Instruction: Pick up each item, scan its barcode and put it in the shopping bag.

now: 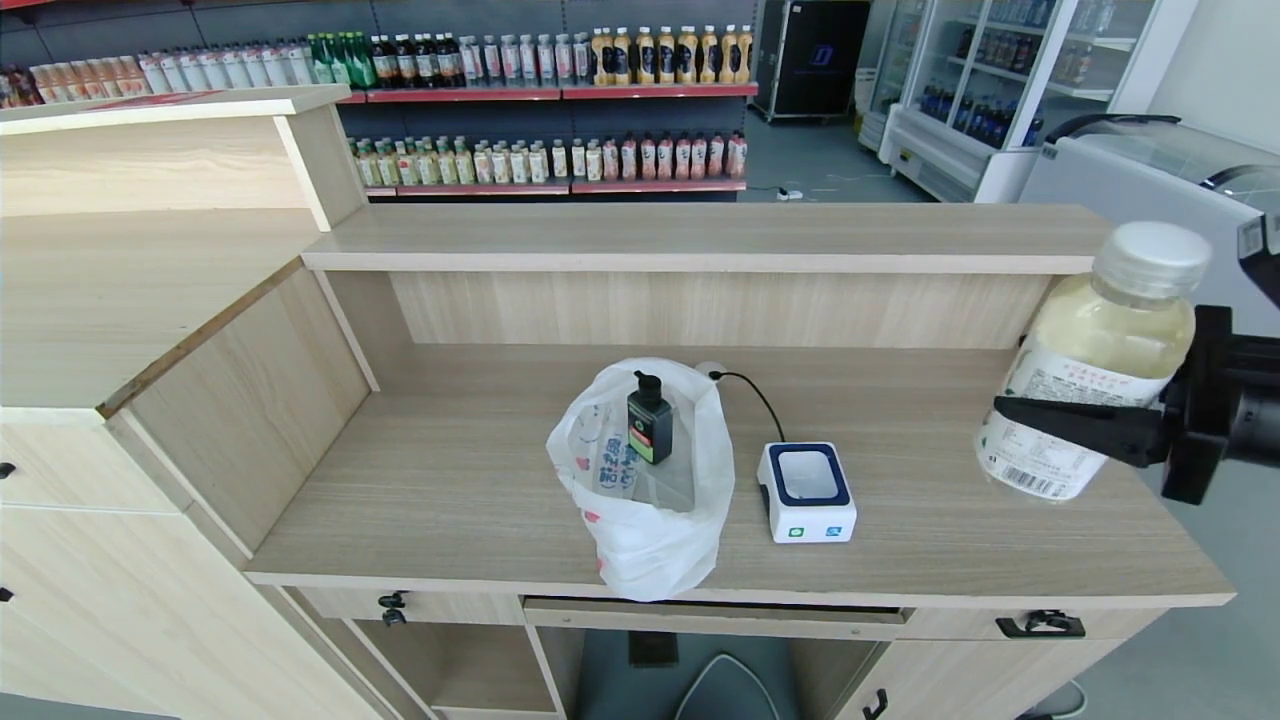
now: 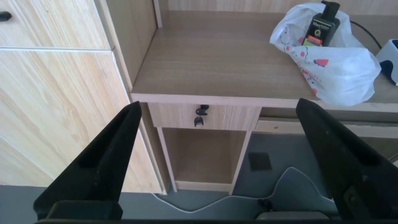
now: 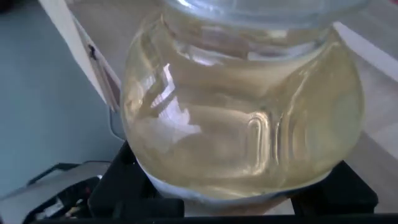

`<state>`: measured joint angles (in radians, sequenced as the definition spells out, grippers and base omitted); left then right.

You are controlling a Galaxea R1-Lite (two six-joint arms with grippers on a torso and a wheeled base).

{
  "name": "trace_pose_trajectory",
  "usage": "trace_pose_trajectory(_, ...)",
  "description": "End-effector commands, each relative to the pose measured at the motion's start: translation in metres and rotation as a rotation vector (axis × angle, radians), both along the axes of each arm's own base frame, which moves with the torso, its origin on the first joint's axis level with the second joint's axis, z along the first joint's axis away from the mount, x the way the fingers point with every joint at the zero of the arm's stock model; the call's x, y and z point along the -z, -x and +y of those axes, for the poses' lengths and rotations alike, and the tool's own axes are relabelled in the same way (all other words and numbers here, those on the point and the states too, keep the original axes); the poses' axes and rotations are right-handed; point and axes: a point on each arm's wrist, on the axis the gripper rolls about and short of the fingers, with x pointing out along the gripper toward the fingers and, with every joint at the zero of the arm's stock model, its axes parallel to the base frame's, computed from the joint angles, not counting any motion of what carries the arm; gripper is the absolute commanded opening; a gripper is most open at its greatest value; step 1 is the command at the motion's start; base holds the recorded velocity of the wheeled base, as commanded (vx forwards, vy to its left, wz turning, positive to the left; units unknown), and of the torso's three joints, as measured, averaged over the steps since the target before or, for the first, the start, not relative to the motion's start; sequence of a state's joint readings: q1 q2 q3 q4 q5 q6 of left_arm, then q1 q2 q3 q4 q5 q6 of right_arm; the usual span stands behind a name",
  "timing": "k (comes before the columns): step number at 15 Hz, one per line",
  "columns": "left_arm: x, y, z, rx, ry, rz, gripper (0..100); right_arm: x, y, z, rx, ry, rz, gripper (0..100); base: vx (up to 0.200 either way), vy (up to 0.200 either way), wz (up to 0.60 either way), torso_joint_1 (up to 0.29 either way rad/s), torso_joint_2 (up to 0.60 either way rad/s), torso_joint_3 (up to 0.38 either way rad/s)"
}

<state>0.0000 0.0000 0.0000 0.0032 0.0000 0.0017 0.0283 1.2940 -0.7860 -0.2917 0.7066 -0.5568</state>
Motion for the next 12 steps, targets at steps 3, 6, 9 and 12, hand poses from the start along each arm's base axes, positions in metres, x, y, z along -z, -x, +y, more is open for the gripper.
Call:
trace_pose_trajectory(3, 0.000, 0.000, 0.000, 0.000, 0.000, 0.000, 100, 0.067, -0.092, -0.057, 0.194, 0.298, -0.281, 0, 0.000, 0.000, 0.00, 0.000, 0.00, 0.000)
trace_pose_trajectory(6, 0.000, 0.000, 0.000, 0.000, 0.000, 0.000, 100, 0.079, -0.115, -0.056, 0.194, 0.342, -0.441, 0, 0.000, 0.000, 0.00, 0.000, 0.00, 0.000)
trace_pose_trajectory(9, 0.000, 0.000, 0.000, 0.000, 0.000, -0.002, 100, 0.090, -0.125, -0.047, 0.131, 0.389, -0.531, 0, 0.000, 0.000, 0.40, 0.003, 0.00, 0.000)
trace_pose_trajectory(12, 0.000, 0.000, 0.000, 0.000, 0.000, 0.000, 100, 0.109, -0.142, -0.044, 0.037, 0.446, -0.619, 0, 0.000, 0.000, 0.60, 0.002, 0.00, 0.002)
